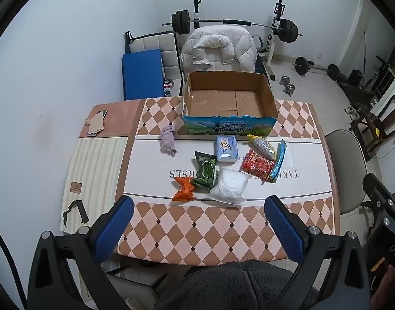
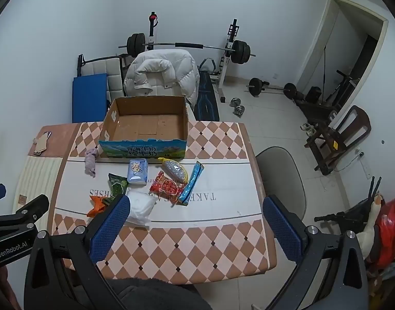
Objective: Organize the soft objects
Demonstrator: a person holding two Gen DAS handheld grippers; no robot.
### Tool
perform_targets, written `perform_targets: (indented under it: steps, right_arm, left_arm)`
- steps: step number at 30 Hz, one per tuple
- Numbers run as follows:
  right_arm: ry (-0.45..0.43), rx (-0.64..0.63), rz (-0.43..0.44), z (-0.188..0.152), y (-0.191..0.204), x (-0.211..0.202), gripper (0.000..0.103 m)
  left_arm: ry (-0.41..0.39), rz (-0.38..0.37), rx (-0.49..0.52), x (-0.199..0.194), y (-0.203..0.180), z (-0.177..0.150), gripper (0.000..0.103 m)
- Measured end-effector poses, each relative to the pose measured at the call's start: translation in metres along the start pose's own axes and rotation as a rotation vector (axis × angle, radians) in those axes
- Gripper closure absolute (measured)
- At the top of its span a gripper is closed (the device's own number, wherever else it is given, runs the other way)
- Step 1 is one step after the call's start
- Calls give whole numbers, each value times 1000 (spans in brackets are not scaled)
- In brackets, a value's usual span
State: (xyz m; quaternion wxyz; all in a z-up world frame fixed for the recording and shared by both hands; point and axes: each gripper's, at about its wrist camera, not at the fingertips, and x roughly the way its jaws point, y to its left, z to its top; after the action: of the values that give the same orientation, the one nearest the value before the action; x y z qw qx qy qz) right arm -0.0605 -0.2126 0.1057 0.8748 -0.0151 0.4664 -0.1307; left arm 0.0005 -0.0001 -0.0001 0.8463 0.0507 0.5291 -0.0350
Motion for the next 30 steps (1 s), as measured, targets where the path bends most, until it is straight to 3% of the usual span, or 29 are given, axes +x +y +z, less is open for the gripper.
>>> perform_targets:
  steps: [30]
  right_arm:
    - [-9,23,2,0,3,-5,0]
  left_arm:
    - [-49,-8,-5,-9,10,1,0]
